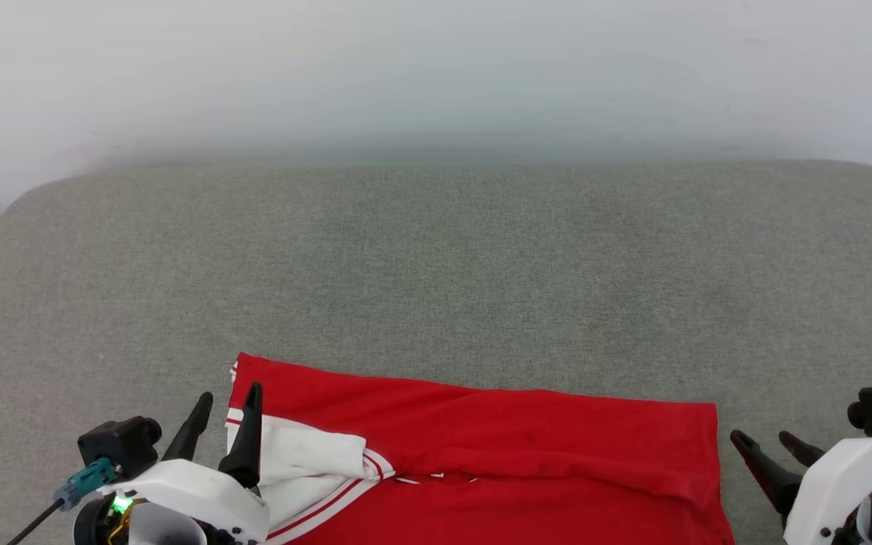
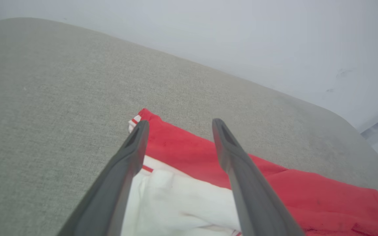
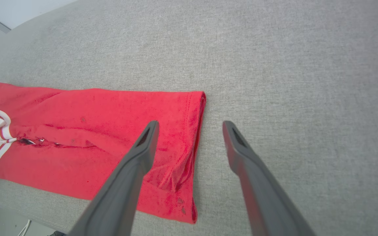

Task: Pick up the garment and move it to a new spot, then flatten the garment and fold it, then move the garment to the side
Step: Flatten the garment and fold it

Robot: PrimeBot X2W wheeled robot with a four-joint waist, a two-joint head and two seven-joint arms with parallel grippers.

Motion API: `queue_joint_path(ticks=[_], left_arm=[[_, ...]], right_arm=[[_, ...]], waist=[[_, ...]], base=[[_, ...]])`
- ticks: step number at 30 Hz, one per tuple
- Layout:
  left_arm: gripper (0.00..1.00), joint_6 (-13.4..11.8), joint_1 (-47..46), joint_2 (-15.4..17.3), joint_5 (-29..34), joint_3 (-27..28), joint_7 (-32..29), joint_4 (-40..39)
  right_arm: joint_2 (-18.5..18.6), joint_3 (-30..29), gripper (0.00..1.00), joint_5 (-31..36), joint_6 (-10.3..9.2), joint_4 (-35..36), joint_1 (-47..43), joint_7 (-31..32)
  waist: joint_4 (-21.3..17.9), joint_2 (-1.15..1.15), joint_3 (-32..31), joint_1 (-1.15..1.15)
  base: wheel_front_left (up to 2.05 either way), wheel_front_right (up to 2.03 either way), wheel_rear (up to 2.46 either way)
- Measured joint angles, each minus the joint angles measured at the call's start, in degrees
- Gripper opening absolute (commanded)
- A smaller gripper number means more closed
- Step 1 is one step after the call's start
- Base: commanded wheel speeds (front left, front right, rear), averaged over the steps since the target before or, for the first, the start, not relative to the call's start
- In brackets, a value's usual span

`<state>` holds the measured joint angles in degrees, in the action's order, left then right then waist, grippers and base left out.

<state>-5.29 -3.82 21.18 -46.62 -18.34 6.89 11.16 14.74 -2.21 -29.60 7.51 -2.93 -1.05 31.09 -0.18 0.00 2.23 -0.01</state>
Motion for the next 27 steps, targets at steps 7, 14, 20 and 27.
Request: queue_joint_path(ticks=[7, 14, 20, 27], left_arm=[[1.0, -2.4, -0.5, -0.2, 6.3, 0.2, 6.3, -6.1], [1.0, -3.8, -1.4, -0.4, 11.6, -1.0, 7.4, -10.5], [1.0, -4.1, -2.5, -0.4, 13.2, -1.3, 7.7, -12.4], [1.0, -4.3, -3.1, -0.7, 13.7, -0.9, 7.9, -12.2]], right_arm=[[0.1, -6.3, 1.0, 1.2, 0.0, 3.0, 0.0, 8.7], [-1.6, -9.0, 1.0, 3.0, 0.0, 2.0, -0.1, 17.8], [-4.3, -8.4, 1.0, 2.9, 0.0, -1.4, 0.9, 20.0], [-5.1, -7.3, 0.23, 1.0, 0.0, -7.0, 3.4, 21.0]], waist=[[1.2, 0.0, -1.4, 0.0], [4.4, 0.0, -0.3, 0.0], [6.7, 0.0, 3.0, 0.01], [8.5, 0.0, 6.1, 0.01]], base=[[0.0, 0.0, 0.0], [0.0, 0.0, 0.0], [0.0, 0.0, 0.0], [0.0, 0.0, 0.0]])
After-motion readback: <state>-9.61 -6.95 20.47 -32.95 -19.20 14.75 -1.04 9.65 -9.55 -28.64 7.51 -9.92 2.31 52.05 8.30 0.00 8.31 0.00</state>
